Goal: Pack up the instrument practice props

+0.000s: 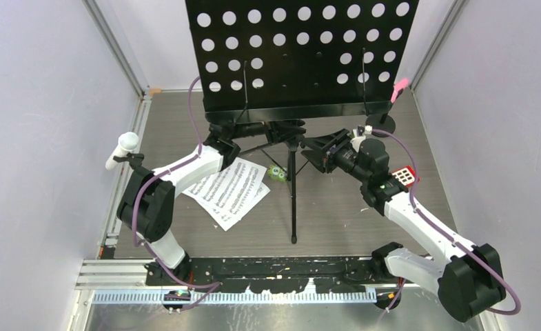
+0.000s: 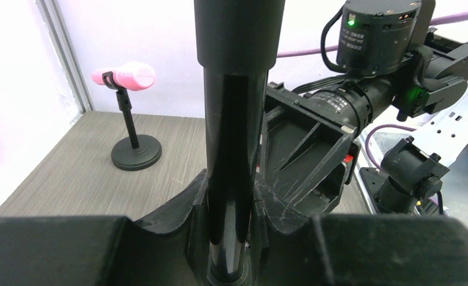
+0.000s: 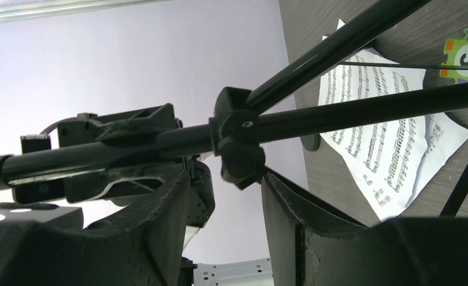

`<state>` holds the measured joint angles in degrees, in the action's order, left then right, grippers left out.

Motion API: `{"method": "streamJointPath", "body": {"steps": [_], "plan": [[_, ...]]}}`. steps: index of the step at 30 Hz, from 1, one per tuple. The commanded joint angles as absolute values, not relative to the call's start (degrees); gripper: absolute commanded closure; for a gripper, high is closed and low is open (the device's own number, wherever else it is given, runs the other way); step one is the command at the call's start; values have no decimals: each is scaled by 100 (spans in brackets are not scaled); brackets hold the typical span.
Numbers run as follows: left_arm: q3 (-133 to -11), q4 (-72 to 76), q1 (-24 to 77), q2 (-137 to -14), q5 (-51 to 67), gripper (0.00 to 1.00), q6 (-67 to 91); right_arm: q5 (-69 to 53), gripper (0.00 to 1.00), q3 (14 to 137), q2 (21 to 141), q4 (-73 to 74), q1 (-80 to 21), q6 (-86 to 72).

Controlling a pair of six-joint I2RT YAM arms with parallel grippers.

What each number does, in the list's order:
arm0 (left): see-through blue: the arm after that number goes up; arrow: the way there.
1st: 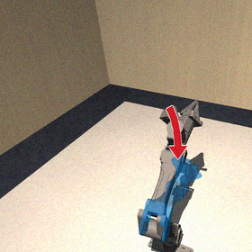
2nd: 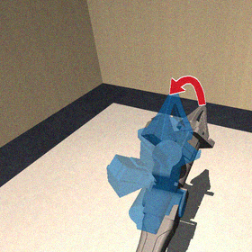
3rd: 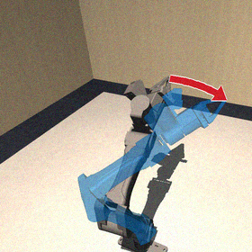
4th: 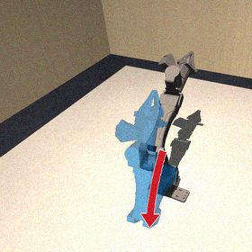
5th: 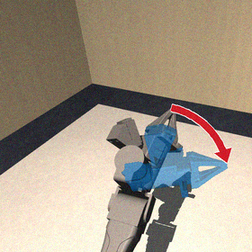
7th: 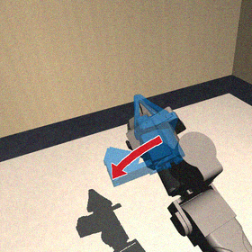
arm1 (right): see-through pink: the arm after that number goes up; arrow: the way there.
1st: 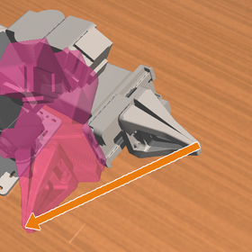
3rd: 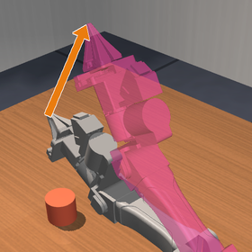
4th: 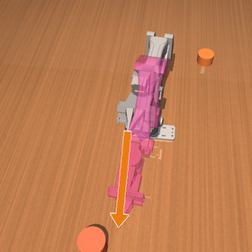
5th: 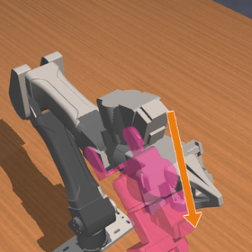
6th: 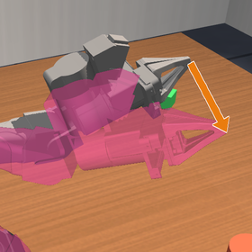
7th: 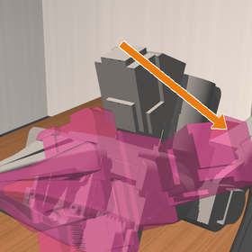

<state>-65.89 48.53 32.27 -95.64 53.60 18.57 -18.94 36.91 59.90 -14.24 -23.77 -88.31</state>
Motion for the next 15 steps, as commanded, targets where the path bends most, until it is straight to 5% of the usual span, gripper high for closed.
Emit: {"method": "streamJointPath", "body": {"steps": [1, 15], "plan": [[-6451, 4192, 3344, -9510, 5806, 100, 1986, -1694, 49, 3810, 5661, -1163, -2373, -8509], [-6451, 4166, 3346, -9495, 5832, 100, 1969, -1833, 57, 3657, 6157, -1739, -2330, -8641]]}}
